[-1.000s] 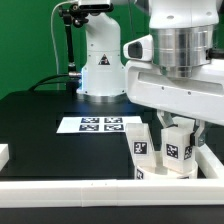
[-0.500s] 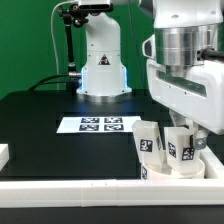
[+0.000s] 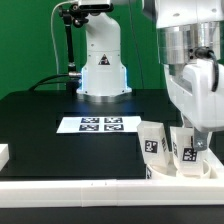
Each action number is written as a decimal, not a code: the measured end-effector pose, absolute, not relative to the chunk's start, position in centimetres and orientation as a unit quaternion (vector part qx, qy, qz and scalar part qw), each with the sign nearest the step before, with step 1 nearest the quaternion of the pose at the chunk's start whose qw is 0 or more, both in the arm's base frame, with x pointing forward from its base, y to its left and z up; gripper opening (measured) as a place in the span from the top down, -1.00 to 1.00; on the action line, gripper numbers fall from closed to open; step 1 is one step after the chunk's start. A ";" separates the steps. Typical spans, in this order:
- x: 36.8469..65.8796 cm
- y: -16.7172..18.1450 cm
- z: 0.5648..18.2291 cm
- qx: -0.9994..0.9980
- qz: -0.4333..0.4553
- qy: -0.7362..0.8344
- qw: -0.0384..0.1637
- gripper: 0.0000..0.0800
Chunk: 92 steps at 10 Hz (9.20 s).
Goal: Assemble stool
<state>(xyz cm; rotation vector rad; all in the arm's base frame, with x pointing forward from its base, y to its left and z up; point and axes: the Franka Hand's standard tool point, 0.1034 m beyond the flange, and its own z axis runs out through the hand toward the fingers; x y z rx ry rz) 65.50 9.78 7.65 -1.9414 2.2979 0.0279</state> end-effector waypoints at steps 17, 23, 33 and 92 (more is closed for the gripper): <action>66.0 10.6 11.1 -0.775 0.035 0.628 0.067 -0.62; 66.2 10.4 11.6 -0.903 0.025 0.423 0.065 -0.62; 66.4 10.1 12.0 -0.998 -0.014 -0.056 0.019 -0.62; 65.3 9.3 8.0 -0.520 0.009 0.847 0.114 0.16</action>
Offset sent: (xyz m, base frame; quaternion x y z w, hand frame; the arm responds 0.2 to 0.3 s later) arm -0.0030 -0.0021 0.0054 -0.0308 -0.0452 0.2028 0.9777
